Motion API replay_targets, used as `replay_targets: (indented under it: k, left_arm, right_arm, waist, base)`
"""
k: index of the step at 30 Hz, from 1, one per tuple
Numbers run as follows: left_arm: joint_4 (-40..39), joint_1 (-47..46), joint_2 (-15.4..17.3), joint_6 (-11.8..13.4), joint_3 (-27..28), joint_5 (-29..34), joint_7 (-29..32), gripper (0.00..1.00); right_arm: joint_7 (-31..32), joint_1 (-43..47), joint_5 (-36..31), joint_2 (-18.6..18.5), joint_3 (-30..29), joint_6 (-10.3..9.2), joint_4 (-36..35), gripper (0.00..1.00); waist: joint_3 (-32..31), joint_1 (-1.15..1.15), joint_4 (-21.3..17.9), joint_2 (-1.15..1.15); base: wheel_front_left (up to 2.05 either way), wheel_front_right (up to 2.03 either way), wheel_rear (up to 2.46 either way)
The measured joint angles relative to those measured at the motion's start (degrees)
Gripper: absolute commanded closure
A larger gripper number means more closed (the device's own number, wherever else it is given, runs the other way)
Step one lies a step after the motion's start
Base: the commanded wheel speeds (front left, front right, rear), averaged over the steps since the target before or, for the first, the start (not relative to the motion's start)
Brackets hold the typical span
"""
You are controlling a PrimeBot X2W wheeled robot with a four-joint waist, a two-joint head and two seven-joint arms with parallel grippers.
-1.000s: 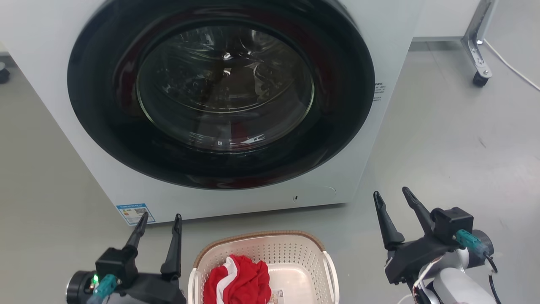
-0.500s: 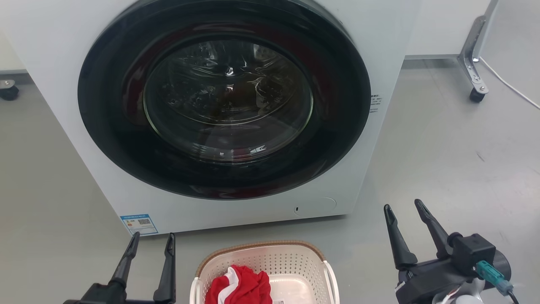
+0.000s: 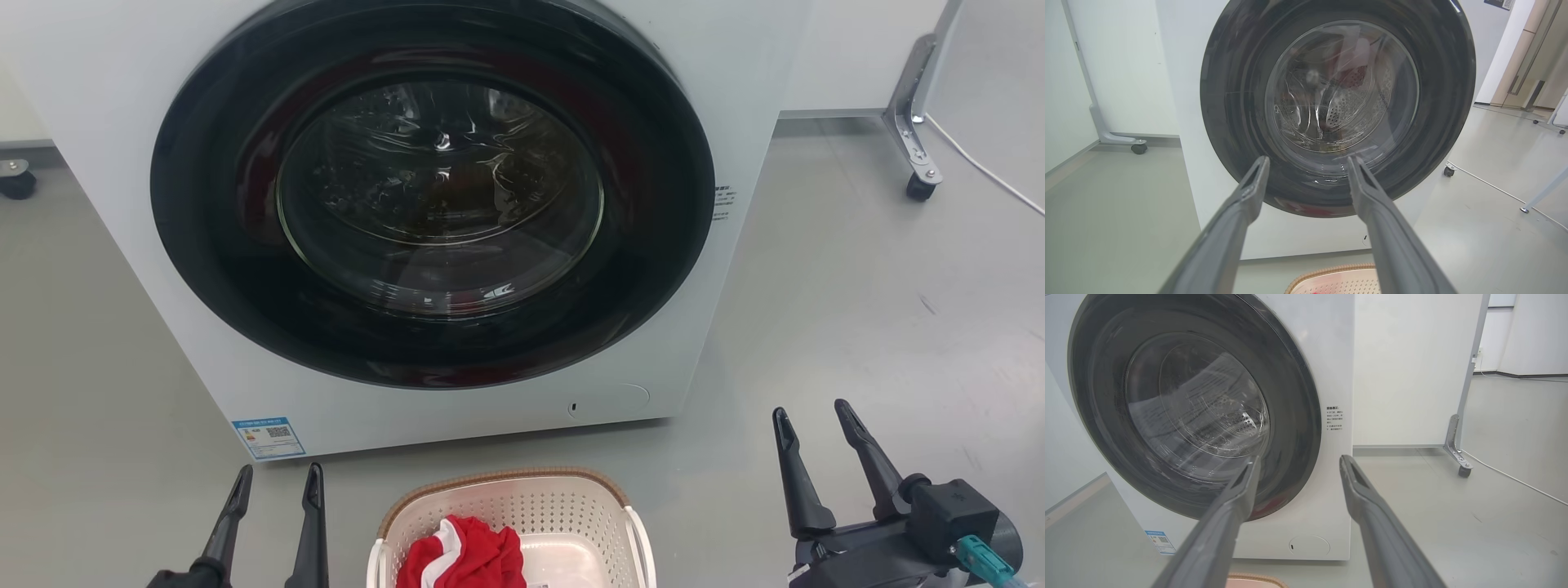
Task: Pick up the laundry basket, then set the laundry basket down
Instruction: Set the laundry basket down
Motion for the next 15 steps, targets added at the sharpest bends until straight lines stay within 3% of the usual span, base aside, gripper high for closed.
replay_targets:
  k: [15]
  left_arm:
    - [-2.6, 2.0, -2.1, 0.0, 2.7, 2.7, 4.1, 0.00]
  right_arm:
    - [0.3, 1.5, -2.9, 1.2, -3.2, -0.01, -1.6, 0.00]
  waist:
    - [0.1, 0.00, 0.5, 0.00]
  base:
    - [0.00, 0.00, 0.00]
